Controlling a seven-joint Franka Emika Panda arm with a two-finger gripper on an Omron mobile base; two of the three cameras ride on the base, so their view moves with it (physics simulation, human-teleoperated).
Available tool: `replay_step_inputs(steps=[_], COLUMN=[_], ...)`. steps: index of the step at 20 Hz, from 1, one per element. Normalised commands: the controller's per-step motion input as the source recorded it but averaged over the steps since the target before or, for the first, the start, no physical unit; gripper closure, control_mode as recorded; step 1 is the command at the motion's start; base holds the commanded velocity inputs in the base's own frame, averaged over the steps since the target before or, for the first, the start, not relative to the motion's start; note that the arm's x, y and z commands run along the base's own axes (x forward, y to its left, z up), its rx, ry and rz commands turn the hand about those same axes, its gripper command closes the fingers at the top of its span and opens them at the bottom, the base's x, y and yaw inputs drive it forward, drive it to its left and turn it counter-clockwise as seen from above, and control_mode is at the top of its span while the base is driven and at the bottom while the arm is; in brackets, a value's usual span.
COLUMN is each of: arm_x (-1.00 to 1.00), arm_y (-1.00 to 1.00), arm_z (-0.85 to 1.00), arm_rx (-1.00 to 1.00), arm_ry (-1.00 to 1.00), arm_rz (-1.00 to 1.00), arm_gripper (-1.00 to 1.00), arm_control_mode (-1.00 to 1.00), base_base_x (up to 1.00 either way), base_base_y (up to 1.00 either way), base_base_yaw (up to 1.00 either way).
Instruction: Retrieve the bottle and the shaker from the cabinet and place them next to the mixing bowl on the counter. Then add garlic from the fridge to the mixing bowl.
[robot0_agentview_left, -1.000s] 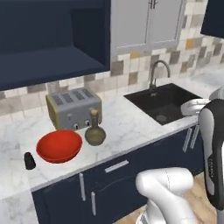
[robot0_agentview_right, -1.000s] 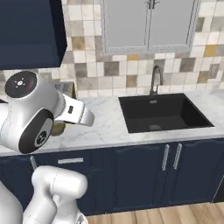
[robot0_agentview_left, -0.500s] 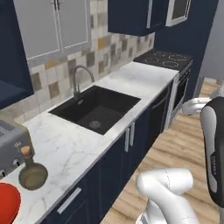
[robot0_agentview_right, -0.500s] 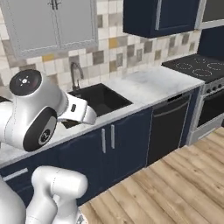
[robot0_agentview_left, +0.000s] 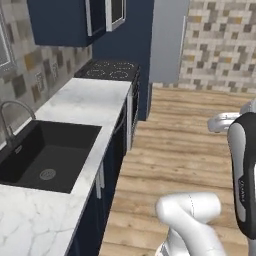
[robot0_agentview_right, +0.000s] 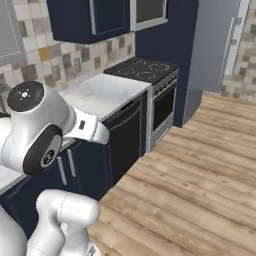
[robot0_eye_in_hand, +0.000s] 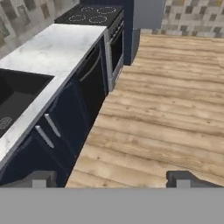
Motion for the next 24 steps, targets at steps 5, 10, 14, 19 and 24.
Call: replay_step_inputs(steps=[5,10,14,19,24], arm_x=[0.00,0.00,0.00,0.00,0.00], arm_y=[0.00,0.00,0.00,0.00,0.00], arm_z=[0.00,0.00,0.00,0.00,0.00], arm_rx=[0.00,0.00,0.00,0.00,0.00], arm_ry=[0.00,0.00,0.00,0.00,0.00], arm_rz=[0.00,0.00,0.00,0.00,0.00], arm_gripper=[-1.00,-1.00,-1.00,-1.00,-1.00], arm_control_mode=[1.00,1.00,1.00,1.00,1.00], base_base_x=[1.00,1.00,1.00,1.00,1.00], base_base_y=[0.00,-0.31,-0.74,-0.93,-0.91], base_base_yaw=[-0.30,0.00,-0.03,-0.08,-0.06])
